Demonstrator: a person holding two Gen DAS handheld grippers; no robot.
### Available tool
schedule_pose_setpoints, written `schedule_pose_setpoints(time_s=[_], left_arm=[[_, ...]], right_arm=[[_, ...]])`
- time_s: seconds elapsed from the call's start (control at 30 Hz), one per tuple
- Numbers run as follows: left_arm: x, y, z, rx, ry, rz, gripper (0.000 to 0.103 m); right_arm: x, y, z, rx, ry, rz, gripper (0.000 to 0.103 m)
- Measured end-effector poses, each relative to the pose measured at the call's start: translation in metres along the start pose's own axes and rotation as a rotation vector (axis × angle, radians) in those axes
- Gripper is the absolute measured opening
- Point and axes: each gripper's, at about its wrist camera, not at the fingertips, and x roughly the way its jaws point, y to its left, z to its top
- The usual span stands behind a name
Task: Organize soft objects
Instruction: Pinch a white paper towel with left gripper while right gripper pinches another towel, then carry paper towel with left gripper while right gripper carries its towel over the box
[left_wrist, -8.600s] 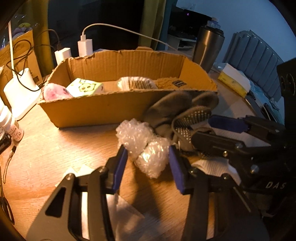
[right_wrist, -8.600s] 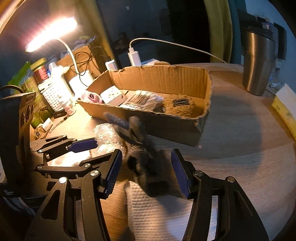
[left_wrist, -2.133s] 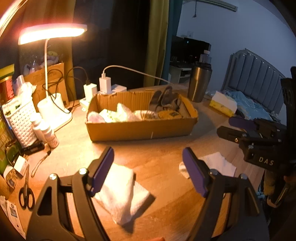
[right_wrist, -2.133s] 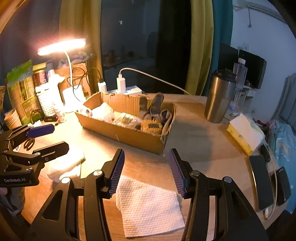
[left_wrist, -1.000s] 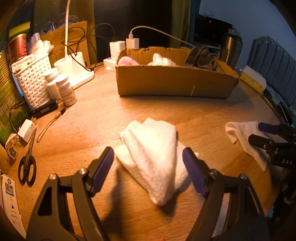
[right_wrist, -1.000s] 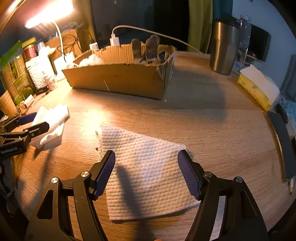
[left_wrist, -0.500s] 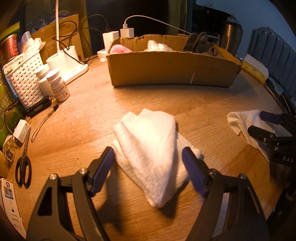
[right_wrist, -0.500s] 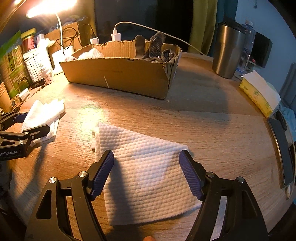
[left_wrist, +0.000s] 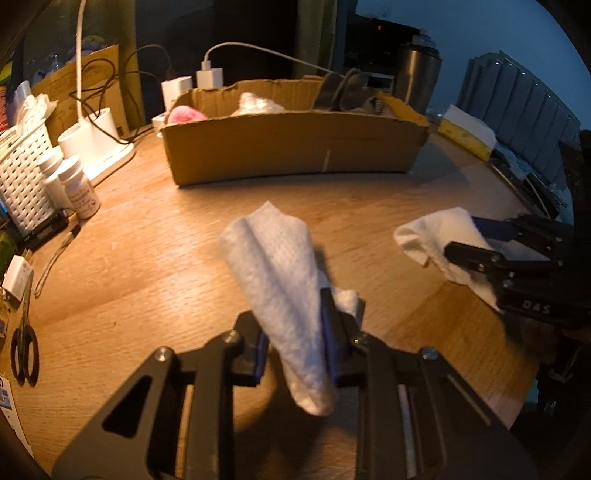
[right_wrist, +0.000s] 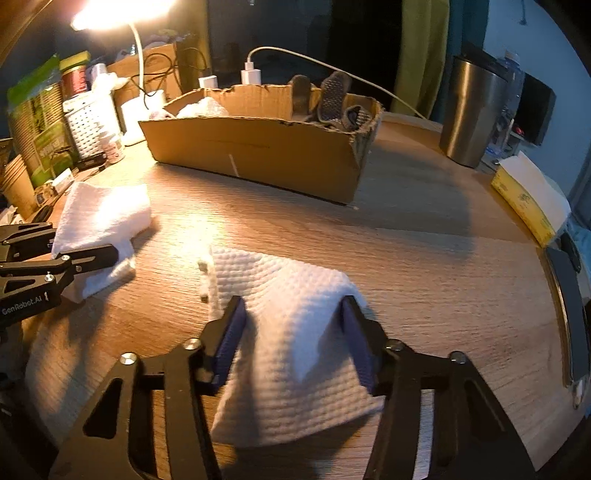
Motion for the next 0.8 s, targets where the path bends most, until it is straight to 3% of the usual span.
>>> schedule_pose_setpoints(time_s=[0.17, 0.23, 0.33, 0.8], left_arm=[[-0.003, -0.007, -0.001, 0.011, -0.008, -0.024, 0.024], [-0.006, -0.01, 0.0, 0.014, -0.017, -0.031, 0.024], [-0.012, -0.012, 0.003, 0.019, -0.032, -0.038, 0.024], [-0.033, -0.021, 0.017, 0.031, -0.088, -0.059, 0.024]], right_arm=[[0.0, 0.006, 0.001, -0.002, -0.006, 0.021, 0.034], [0.0, 0.008, 0.001, 0.001, -0.005, 0.038, 0.022], [0.001, 0.011, 0.002, 0.0, -0.009, 0.051, 0.015], [-0.023, 0.014, 0.017, 0.004, -0.073, 0.09, 0.013]])
